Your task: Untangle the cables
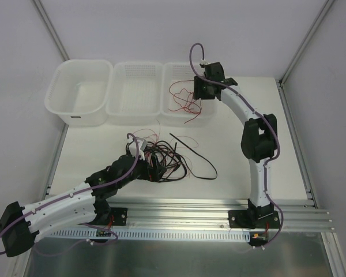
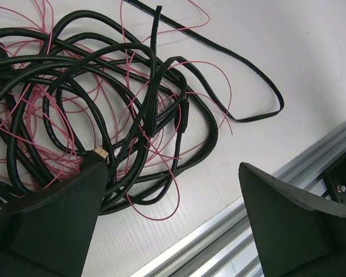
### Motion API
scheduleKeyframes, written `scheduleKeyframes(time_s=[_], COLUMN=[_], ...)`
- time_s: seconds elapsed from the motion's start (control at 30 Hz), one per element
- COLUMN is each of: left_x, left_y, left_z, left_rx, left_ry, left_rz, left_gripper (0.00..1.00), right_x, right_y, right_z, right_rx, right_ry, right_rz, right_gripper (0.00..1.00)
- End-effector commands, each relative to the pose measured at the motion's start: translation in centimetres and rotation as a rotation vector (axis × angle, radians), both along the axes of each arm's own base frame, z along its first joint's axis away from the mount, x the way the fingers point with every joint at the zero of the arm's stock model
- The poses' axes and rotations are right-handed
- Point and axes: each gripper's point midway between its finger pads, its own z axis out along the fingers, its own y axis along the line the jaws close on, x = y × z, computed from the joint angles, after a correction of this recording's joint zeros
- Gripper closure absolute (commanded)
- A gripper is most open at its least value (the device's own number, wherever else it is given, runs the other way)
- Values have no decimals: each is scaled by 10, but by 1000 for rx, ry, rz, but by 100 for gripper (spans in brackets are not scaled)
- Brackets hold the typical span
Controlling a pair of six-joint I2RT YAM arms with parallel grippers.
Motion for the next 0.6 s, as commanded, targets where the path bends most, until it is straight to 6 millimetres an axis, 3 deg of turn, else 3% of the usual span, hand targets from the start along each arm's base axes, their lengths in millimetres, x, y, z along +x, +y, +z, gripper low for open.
scheduleKeyframes(time_s=[0.0, 0.07, 0.2, 0.23, 0.3, 0.37, 0.43, 0.47, 0.53, 0.57], left_x=[3, 3, 1, 1, 1, 1, 1, 1, 1, 1], left_y=[0, -1, -1, -1, -1, 0, 1, 0, 0, 1], left_z=[8, 8, 8, 9, 7, 7, 6, 6, 6, 6], left_rx=[-33, -33, -40, -42, -40, -40, -37, -35, -32, -32], left_ry=[-15, -12, -8, -10, -8, -9, -9, -6, -7, -9], left_rz=[20, 19, 14, 14, 14, 19, 18, 17, 16, 17], left_gripper=[1, 1, 1, 1, 1, 1, 1, 1, 1, 1], right_x=[-7, -14, -38, -48, -71, -93, -114, -130, -143, -153], right_y=[3, -1, 3, 4, 11, 10, 13, 13, 10, 8], right_z=[113, 131, 143, 134, 136, 113, 113, 101, 95, 78], right_rx=[76, 66, 65, 59, 33, -24, -85, -104, -172, -228], right_ry=[-195, -222, -223, -191, -205, -169, -210, -193, -216, -193], right_rz=[48, 62, 167, 210, 335, 409, 513, 556, 631, 653], right_gripper=[47, 44, 47, 47, 47, 47, 46, 45, 43, 41])
